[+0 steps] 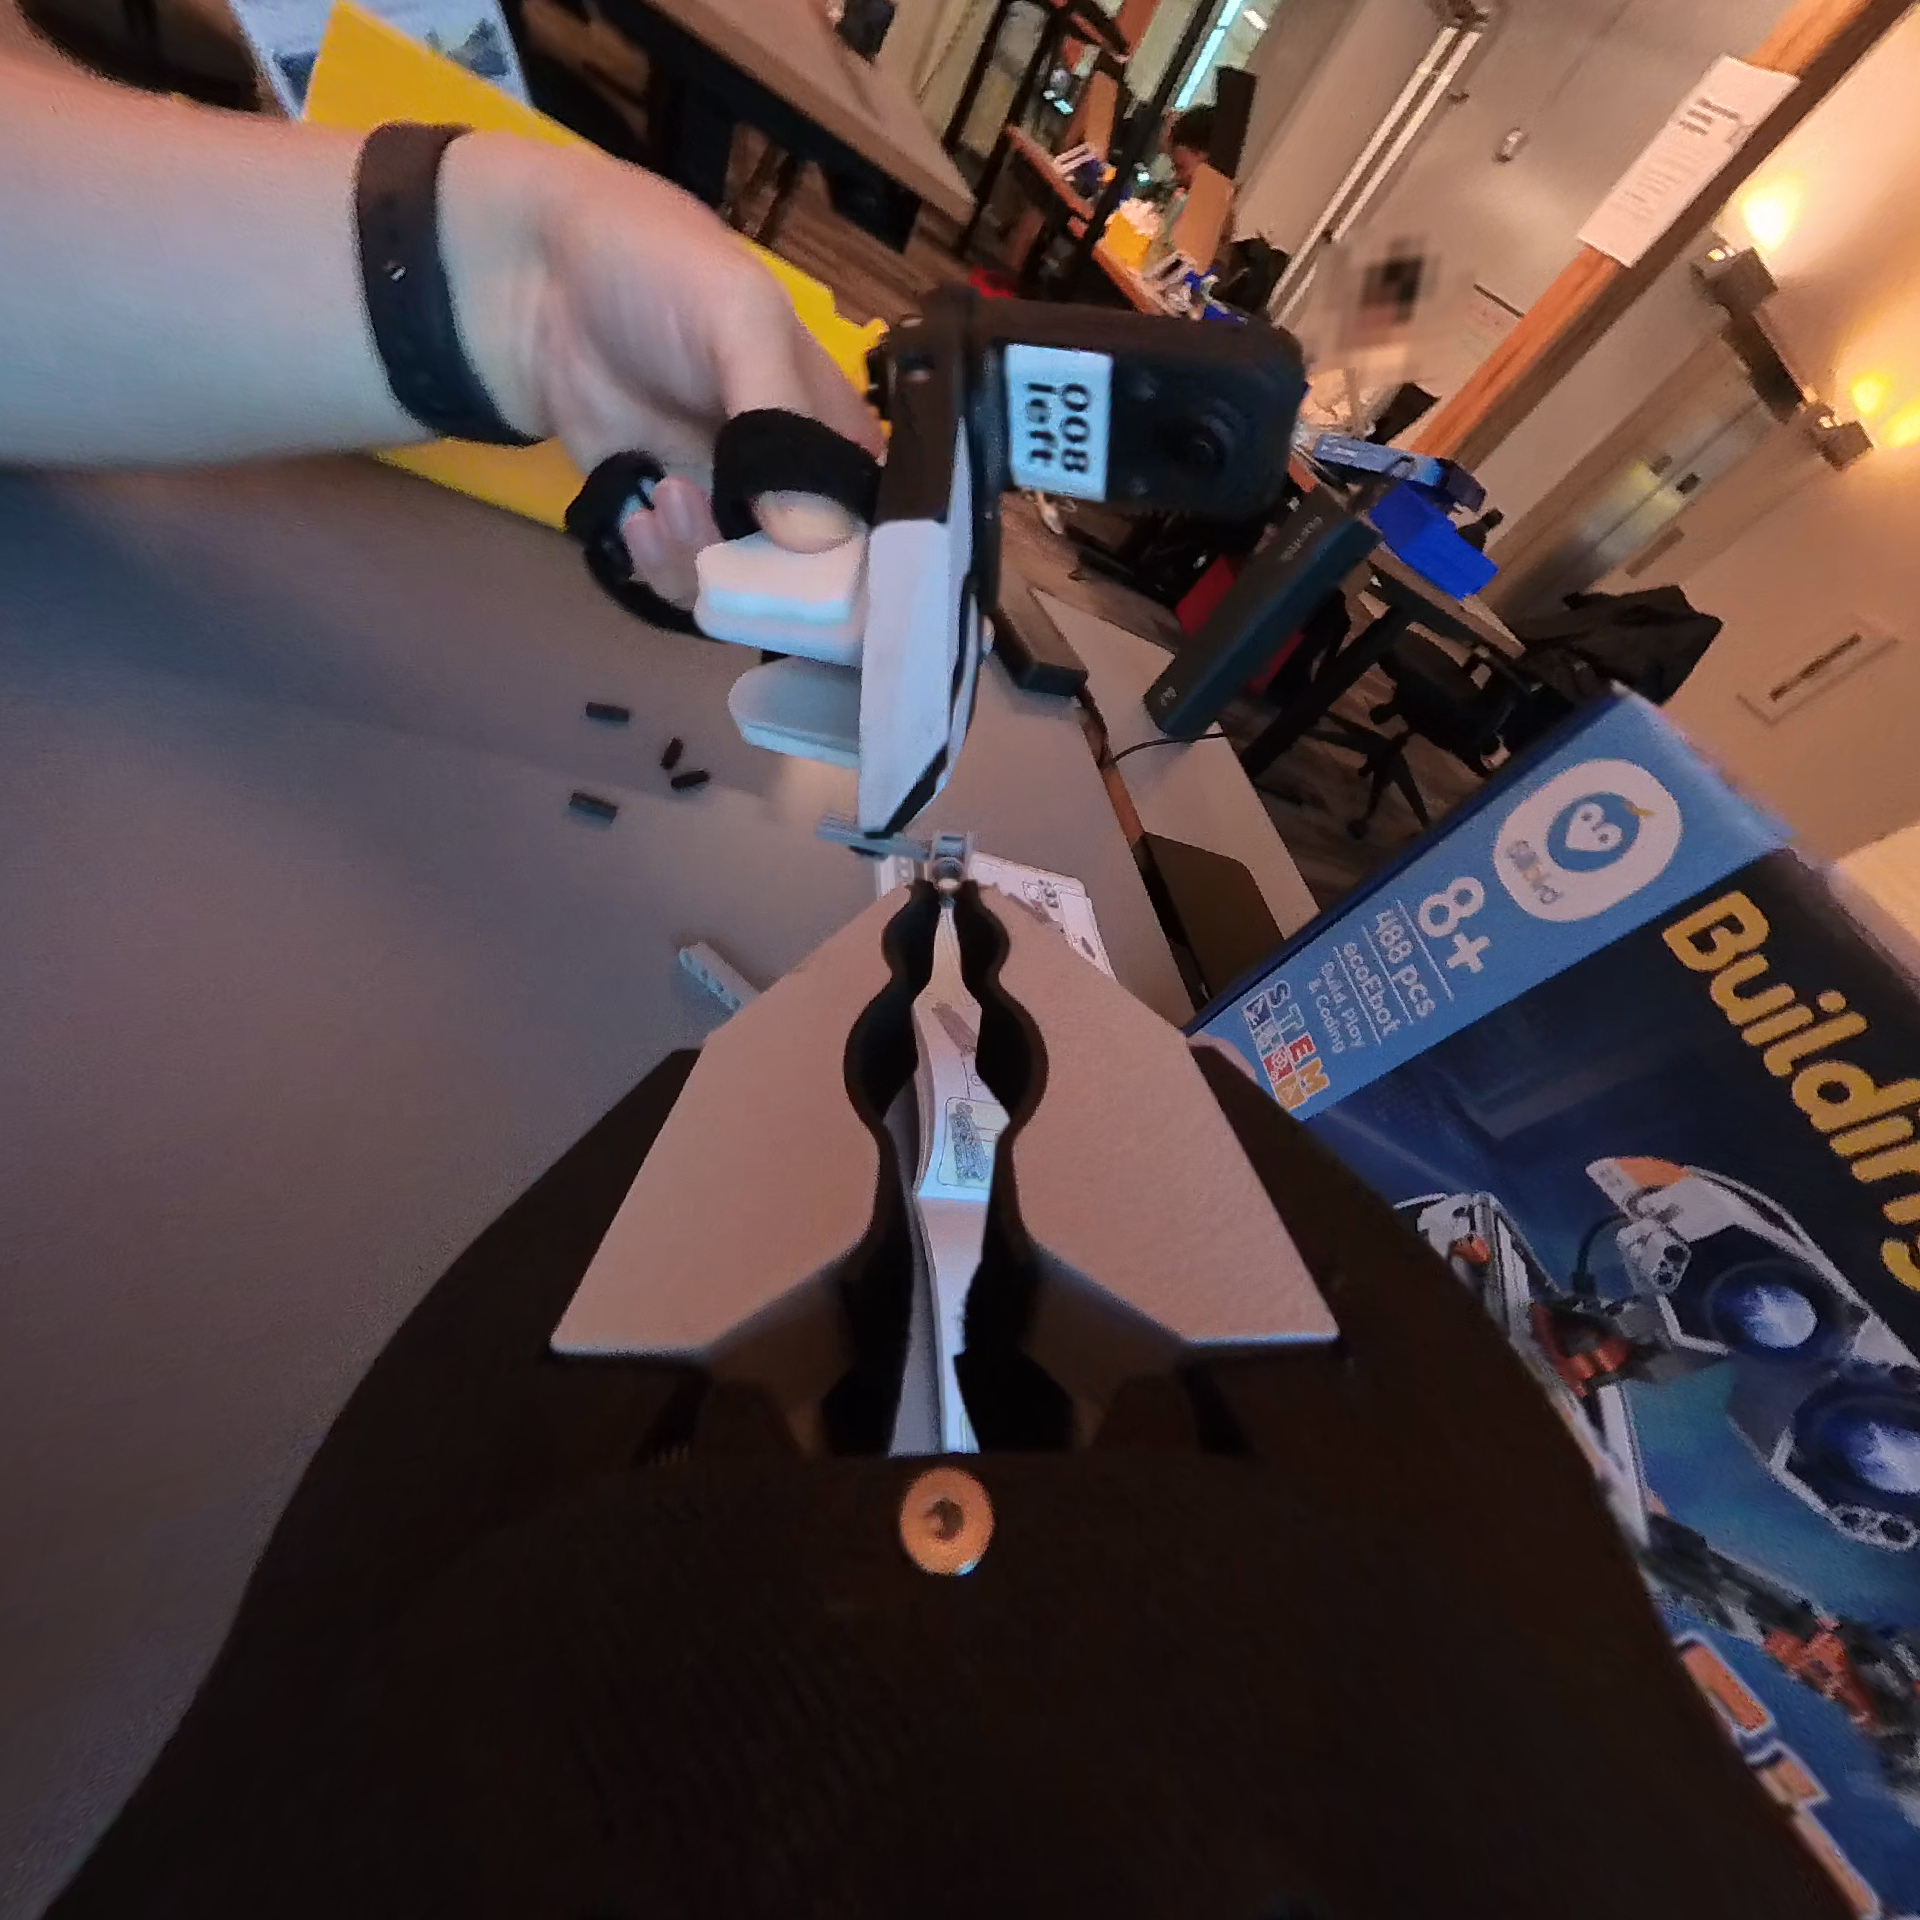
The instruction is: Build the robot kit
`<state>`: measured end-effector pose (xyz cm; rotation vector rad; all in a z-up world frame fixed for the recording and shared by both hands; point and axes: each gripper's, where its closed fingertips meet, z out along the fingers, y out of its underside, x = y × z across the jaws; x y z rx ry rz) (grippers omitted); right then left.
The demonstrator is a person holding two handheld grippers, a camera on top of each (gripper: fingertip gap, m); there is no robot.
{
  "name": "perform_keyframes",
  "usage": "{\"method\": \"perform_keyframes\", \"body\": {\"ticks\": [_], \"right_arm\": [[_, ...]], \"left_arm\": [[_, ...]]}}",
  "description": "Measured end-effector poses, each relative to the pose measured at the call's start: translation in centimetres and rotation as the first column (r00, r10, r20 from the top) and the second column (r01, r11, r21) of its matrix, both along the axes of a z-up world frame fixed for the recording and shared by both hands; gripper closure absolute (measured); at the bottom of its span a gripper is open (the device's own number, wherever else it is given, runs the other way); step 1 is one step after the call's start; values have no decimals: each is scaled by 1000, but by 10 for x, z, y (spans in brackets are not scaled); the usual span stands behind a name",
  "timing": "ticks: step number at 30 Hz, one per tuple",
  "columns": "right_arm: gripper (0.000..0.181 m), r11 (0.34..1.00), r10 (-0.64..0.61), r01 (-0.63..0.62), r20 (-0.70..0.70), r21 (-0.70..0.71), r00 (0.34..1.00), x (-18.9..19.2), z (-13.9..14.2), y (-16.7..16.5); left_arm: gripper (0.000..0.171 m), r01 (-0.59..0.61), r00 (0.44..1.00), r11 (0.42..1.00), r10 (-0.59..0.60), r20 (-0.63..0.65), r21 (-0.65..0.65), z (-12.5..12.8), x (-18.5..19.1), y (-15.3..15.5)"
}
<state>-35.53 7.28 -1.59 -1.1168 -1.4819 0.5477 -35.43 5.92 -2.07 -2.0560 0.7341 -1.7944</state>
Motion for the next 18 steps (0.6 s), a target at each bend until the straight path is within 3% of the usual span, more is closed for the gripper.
{"method": "perform_keyframes", "body": {"ticks": [3,6,8,10,13,18], "right_arm": [[178,998,60,-61,30,35,998,-5,-3,-13],[181,991,-29,15,109,131,994,-2,-12,0],[181,998,-13,9,58,69,998,0,-5,0],[181,1000,-13,14,110,-8,994,6,-14,5],[181,1000,-27,29,164,-7,986,9,-24,9],[181,999,2,11,241,-50,970,1,-43,2]], "left_arm": [[171,8,999,1000,-9,-34,-10,-10,2,0],[171,14,1000,1000,-14,-25,-21,-11,1,1],[171,3,999,1000,-3,-52,2,-13,-1,2],[170,-15,998,1000,15,-68,4,-15,-4,5],[171,-76,984,997,80,-160,31,-30,-14,18],[171,-161,976,983,173,-133,92,-12,-35,31]]}}
